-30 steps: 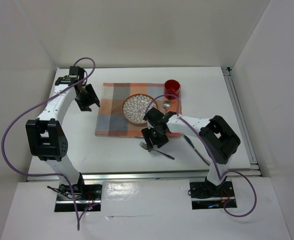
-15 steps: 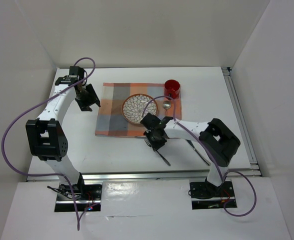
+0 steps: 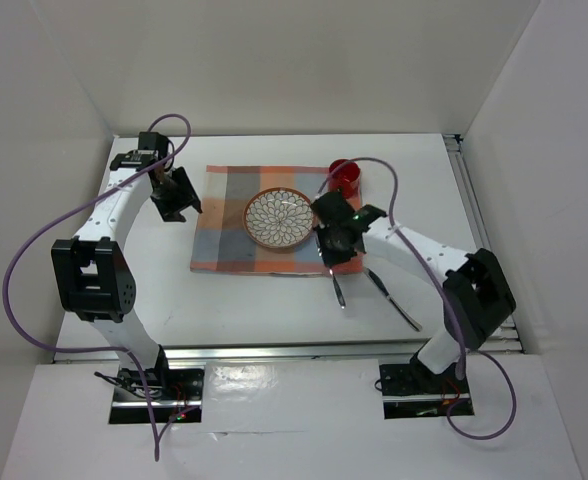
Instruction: Set the dinner table for one person
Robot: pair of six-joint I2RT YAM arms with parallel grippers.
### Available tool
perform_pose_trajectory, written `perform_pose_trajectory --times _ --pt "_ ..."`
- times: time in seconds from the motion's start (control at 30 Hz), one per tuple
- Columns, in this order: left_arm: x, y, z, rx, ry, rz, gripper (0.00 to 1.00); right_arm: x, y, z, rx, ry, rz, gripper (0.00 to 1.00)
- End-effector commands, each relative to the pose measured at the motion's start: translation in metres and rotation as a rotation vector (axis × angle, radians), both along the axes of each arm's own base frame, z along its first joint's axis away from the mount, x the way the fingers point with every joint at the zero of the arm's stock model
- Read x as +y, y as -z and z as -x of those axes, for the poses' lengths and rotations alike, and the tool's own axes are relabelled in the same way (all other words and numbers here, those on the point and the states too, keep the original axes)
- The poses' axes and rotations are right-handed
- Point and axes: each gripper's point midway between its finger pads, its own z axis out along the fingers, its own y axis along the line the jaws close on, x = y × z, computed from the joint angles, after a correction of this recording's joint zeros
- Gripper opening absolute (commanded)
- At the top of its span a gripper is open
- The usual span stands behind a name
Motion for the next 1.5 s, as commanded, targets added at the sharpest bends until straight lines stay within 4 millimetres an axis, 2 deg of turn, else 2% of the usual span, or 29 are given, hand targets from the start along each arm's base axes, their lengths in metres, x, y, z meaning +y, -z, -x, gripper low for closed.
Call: perform_pose_trajectory --times 0.0,0.03,0.1,0.13,0.17,0.23,0.27,0.33,0.4,0.47,0.57,0.67,0.73,0.83,0.87,0.93,0.97,1.0,1.07,1.1,1.13,1.17,1.2,1.23,1.27,1.3,1.33,1.4,1.47 --pt "-0.005 -0.026 -0.012 -0.078 0.004 0.028 0.62 -0.016 -0.026 -0.048 -0.020 0.200 -0.085 0.00" --pt "-0.005 -0.026 -0.012 -0.078 0.004 0.028 0.62 -0.015 -0.029 -0.066 -0.026 0.236 -0.096 0.00" --pt "-0.005 -0.026 -0.012 -0.078 0.004 0.028 0.62 -0.018 -0.027 -0.085 -0.005 0.294 -0.126 0.00" --pt "-0.005 -0.030 -0.011 -0.088 0.004 0.028 0.62 -0.020 -0.015 -0.093 0.018 0.319 -0.112 0.00" --pt "-0.004 -0.030 -0.011 -0.089 0.013 0.023 0.62 -0.018 -0.020 -0.106 0.002 0.329 -0.124 0.00" --pt "-0.002 -0.032 -0.008 -0.090 0.015 0.008 0.62 -0.027 -0.009 -0.125 0.013 0.381 -0.109 0.00" --pt "-0.002 -0.032 -0.008 -0.090 0.015 0.008 0.62 -0.027 -0.013 -0.137 -0.003 0.392 -0.121 0.00" --pt "0.000 -0.035 -0.004 -0.091 0.018 -0.006 0.62 -0.039 0.000 -0.151 0.016 0.440 -0.110 0.00" --pt "0.002 -0.034 -0.005 -0.091 0.013 -0.015 0.62 -0.039 -0.001 -0.162 0.006 0.448 -0.117 0.00" --pt "0.002 -0.034 -0.005 -0.091 0.013 -0.015 0.62 -0.048 0.008 -0.165 0.028 0.470 -0.112 0.00" --pt "0.002 -0.034 -0.005 -0.091 0.013 -0.015 0.62 -0.048 0.007 -0.171 0.014 0.474 -0.131 0.00" --pt "0.002 -0.038 -0.006 -0.100 0.013 -0.015 0.62 -0.046 0.007 -0.168 0.034 0.477 -0.145 0.00" --pt "0.002 -0.037 -0.004 -0.091 0.013 -0.015 0.62 -0.039 -0.009 -0.168 0.013 0.461 -0.170 0.00" --pt "0.006 -0.036 -0.005 -0.091 0.004 -0.034 0.62 -0.008 -0.042 -0.158 -0.010 0.392 -0.240 0.00" --pt "0.009 -0.036 -0.005 -0.091 -0.003 -0.048 0.62 0.015 -0.053 -0.148 -0.005 0.348 -0.293 0.00" --pt "0.010 -0.036 -0.005 -0.090 -0.018 -0.054 0.62 0.049 -0.079 -0.153 -0.035 0.299 -0.383 0.00" --pt "0.012 -0.039 -0.005 -0.099 -0.031 -0.058 0.62 0.076 -0.073 -0.146 -0.002 0.248 -0.401 0.00" --pt "0.011 -0.039 -0.002 -0.088 -0.042 -0.052 0.62 0.097 -0.094 -0.157 -0.041 0.225 -0.445 0.00" --pt "0.015 -0.053 0.000 -0.119 -0.068 -0.068 0.62 0.132 -0.097 -0.156 -0.027 0.173 -0.476 0.00" --pt "0.017 -0.058 0.001 -0.133 -0.086 -0.070 0.62 0.146 -0.073 -0.161 0.011 0.162 -0.458 0.00" --pt "0.020 -0.063 0.002 -0.148 -0.105 -0.084 0.62 0.164 -0.097 -0.173 -0.032 0.142 -0.517 0.00" --pt "0.021 -0.067 0.006 -0.150 -0.131 -0.083 0.62 0.178 -0.098 -0.174 -0.026 0.130 -0.539 0.00" --pt "0.021 -0.078 0.009 -0.182 -0.141 -0.077 0.62 0.186 -0.081 -0.178 0.007 0.129 -0.542 0.00" --pt "0.021 -0.085 0.011 -0.200 -0.151 -0.070 0.64 0.204 -0.098 -0.185 -0.040 0.093 -0.600 0.00" --pt "0.020 -0.089 0.012 -0.218 -0.164 -0.061 0.64 0.211 -0.098 -0.189 -0.029 0.105 -0.631 0.00" --pt "0.020 -0.093 0.012 -0.238 -0.165 -0.059 0.64 0.224 -0.086 -0.187 0.000 0.091 -0.650 0.00" --pt "0.020 -0.101 0.015 -0.268 -0.166 -0.057 0.64 0.233 -0.092 -0.193 -0.017 0.077 -0.698 0.00" --pt "0.016 -0.098 0.018 -0.266 -0.154 -0.038 0.64 0.248 -0.089 -0.191 0.002 0.075 -0.745 0.00" --pt "0.016 -0.103 0.017 -0.285 -0.154 -0.036 0.65 0.254 -0.078 -0.201 -0.008 0.094 -0.763 0.00"
